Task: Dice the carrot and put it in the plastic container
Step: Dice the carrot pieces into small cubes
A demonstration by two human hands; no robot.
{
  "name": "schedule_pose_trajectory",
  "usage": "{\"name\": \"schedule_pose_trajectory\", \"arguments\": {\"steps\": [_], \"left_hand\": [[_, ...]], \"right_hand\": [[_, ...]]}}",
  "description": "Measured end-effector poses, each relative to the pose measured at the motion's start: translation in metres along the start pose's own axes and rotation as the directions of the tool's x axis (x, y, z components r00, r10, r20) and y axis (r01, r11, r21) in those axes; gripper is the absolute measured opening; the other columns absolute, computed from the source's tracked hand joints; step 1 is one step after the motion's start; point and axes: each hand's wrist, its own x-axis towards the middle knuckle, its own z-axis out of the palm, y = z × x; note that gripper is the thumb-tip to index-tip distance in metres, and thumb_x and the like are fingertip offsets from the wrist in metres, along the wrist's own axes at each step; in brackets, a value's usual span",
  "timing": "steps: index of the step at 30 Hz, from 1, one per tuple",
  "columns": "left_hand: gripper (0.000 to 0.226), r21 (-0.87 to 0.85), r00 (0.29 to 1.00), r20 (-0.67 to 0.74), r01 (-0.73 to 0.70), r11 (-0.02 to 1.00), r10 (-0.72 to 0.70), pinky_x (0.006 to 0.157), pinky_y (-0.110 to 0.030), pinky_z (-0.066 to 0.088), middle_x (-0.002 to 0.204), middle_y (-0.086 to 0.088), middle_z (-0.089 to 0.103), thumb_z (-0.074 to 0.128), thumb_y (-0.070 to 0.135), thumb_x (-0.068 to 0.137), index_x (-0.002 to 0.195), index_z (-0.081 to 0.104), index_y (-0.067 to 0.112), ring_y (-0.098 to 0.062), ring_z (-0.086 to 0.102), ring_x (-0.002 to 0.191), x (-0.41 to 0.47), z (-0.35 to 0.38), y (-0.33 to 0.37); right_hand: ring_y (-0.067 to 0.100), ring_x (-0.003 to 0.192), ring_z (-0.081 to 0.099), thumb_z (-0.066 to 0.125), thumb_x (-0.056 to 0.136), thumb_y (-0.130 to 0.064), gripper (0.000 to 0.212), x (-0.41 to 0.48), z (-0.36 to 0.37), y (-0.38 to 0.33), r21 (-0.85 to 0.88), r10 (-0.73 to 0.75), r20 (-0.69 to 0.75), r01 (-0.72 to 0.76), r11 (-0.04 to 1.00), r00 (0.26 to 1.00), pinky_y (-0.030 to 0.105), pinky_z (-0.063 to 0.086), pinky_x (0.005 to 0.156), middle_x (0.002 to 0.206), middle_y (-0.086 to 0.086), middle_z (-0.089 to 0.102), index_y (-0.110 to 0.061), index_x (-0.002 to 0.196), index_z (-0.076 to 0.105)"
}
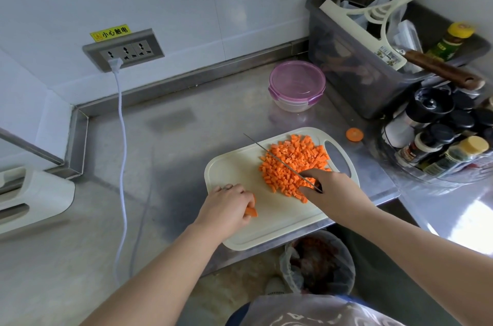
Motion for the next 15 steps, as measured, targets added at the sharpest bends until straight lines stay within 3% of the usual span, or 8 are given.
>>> {"name": "schedule_pose_trajectory", "arguments": {"steps": [8, 11, 15], "left_hand": [[0.025, -0.019, 0.999, 0.031, -0.008, 1.000, 0.009, 0.089, -0.030, 0.041, 0.115, 0.005, 0.056, 0.056, 0.028, 0.088, 0.113, 0.058, 0.026, -0.019, 0.057, 0.103, 0.004, -0.002, 0.002], [0.015, -0.208, 0.994, 0.107, 0.029, 0.978, -0.007, 0.081, -0.028, 0.047, 0.109, 0.004, 0.053, 0.062, 0.025, 0.088, 0.103, 0.064, 0.021, -0.016, 0.059, 0.094, 0.006, -0.002, -0.005], [0.005, -0.494, 0.988, 0.111, 0.146, 0.857, -0.104, 0.085, -0.031, 0.049, 0.099, -0.003, 0.058, 0.071, 0.014, 0.083, 0.085, 0.067, 0.016, -0.018, 0.063, 0.089, 0.018, -0.009, -0.015]], "right_hand": [[0.015, 0.072, 0.063, 0.053, 0.095, -0.038, 0.036, 0.001, 0.001, -0.001, -0.016, -0.002, -0.005, 0.002, 1.000, 1.000, 0.034, 0.055, 0.069, 0.086, -0.005, 0.065, -0.030, 0.130, 0.055], [0.016, 0.075, 0.064, 0.053, 0.095, -0.037, 0.036, 0.002, 0.000, -0.002, -0.010, -0.007, -0.010, 0.007, 1.000, 1.000, 0.035, 0.056, 0.071, 0.091, -0.004, 0.066, -0.030, 0.131, 0.054], [0.016, 0.076, 0.064, 0.054, 0.095, -0.037, 0.036, 0.003, 0.002, 0.000, -0.006, -0.013, -0.018, 0.013, 1.000, 1.000, 0.036, 0.056, 0.073, 0.091, -0.003, 0.068, -0.030, 0.130, 0.055]]}}
